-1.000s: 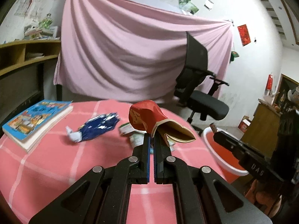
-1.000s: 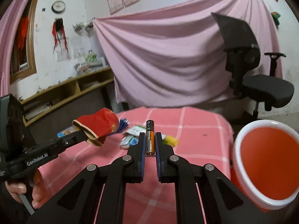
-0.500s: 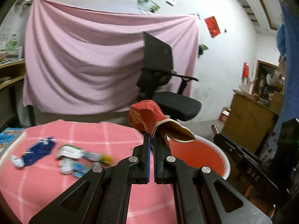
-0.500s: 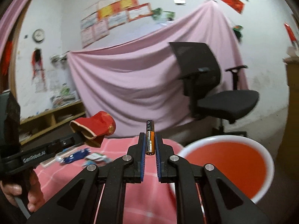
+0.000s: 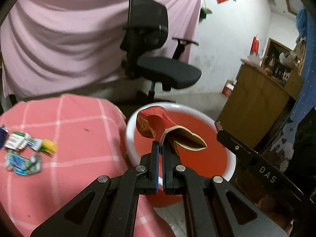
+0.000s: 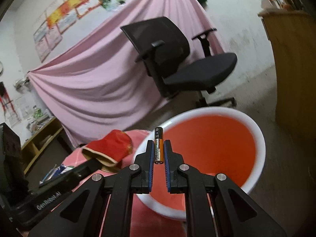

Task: Collect trash
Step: 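Carry the red packet and battery over the bucket and open both tools, then move both tools back over the table toward the wrappers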

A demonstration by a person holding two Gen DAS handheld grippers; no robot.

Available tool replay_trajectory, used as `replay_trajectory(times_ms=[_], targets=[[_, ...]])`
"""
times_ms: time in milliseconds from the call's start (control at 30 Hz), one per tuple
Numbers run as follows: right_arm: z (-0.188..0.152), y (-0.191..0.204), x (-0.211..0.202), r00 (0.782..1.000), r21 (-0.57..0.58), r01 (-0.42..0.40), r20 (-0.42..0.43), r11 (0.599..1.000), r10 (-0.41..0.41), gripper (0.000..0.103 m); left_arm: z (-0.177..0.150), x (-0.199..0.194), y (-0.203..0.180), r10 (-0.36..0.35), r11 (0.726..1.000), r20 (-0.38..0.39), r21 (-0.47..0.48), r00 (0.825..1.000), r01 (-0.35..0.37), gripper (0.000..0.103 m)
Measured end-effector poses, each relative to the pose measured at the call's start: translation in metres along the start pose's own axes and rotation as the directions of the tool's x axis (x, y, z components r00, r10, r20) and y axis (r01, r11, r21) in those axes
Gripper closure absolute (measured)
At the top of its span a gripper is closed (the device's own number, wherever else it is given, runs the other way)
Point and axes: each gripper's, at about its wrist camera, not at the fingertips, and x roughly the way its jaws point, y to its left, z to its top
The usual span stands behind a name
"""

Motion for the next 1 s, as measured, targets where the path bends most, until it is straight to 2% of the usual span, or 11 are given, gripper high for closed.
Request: replay_trajectory(times_ms=[133, 333, 400, 467, 533, 700, 767, 833, 1000], targets=[[-0.002, -0.016, 0.003, 0.999, 0.051, 0.025, -0.042, 0.998, -0.023, 0.094, -0.001, 0.021, 0.0, -0.002, 1.0, -0.077, -0.027, 0.997, 0.0, 0.102], [-0.005, -0.026, 0.007, 0.996, 0.088, 0.04, -0.086, 0.995, -0.032, 0.094, -0.004, 0.036, 0.003, -0.013, 0.999, -0.135, -0.045, 0.991, 0.007, 0.101], [-0.006, -0.027, 0.007, 0.995, 0.089, 0.041, -0.09, 0.995, -0.033, 0.094, -0.004, 0.038, 0.006, -0.01, 0.999, -0.141, -0.051, 0.99, 0.002, 0.098], [-0.006, -0.027, 0.007, 0.995, 0.087, 0.043, -0.09, 0.995, -0.035, 0.094, -0.003, 0.036, 0.01, -0.009, 0.998, -0.135, -0.064, 0.991, 0.0, 0.088], [-0.006, -0.026, 0.005, 0.995, 0.078, 0.046, -0.088, 0.996, -0.039, 0.094, -0.002, 0.03, 0.016, -0.007, 0.997, -0.118, -0.077, 0.993, -0.002, 0.082], [-0.002, -0.016, 0.002, 0.998, 0.041, 0.031, -0.055, 0.999, -0.029, 0.091, 0.002, 0.003, 0.029, 0.032, 0.996, -0.036, -0.083, 0.999, -0.034, 0.081], [-0.002, -0.008, -0.002, 0.999, 0.018, 0.024, -0.029, 1.0, -0.024, 0.083, 0.002, -0.012, 0.034, 0.057, 0.995, 0.008, -0.082, 0.998, -0.056, 0.074], [-0.001, 0.0, -0.006, 1.0, 0.001, 0.012, 0.0, 1.0, -0.012, 0.074, 0.002, -0.027, 0.04, 0.08, 0.993, 0.057, -0.088, 0.995, -0.075, 0.069], [0.002, 0.028, -0.014, 0.997, -0.049, -0.02, 0.078, 0.999, 0.024, 0.074, 0.003, -0.065, 0.054, 0.141, 0.989, 0.162, -0.077, 0.977, -0.13, 0.068]])
